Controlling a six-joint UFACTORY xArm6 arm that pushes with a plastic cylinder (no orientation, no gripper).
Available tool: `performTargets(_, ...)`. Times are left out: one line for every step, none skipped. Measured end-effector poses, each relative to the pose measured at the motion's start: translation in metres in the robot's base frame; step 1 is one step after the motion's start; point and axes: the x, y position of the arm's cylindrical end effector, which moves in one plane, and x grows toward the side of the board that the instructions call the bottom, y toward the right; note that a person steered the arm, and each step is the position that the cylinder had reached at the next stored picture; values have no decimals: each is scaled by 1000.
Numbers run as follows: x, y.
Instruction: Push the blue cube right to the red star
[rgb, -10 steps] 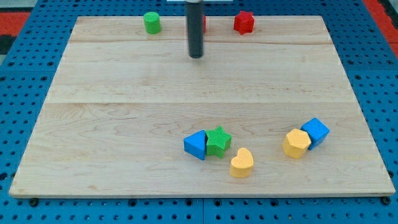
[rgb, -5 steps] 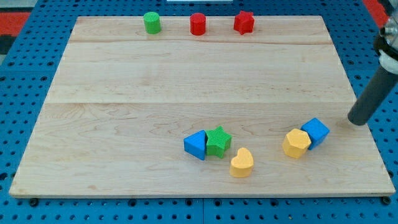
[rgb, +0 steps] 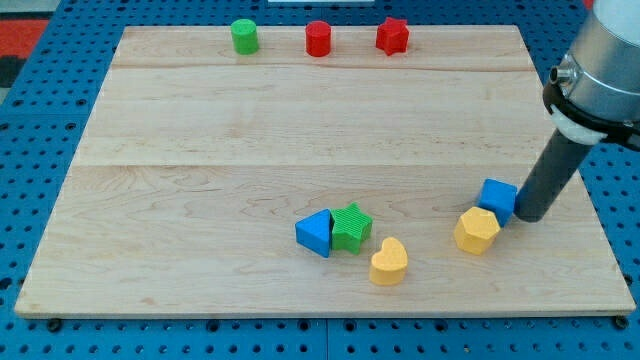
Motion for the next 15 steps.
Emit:
performTargets(2,-6)
performTargets(19,-15)
performTargets(23,-37)
performTargets(0,-77)
performTargets(-32,-83)
performTargets(-38,-76)
performTargets(-58,-79)
performTargets(-92,-61)
performTargets(-122,-59)
performTargets(-150,-59)
performTargets(-177,-55)
performTargets(-192,-34)
performTargets(-218,-31)
performTargets(-239,-42)
performTargets(-240,-72)
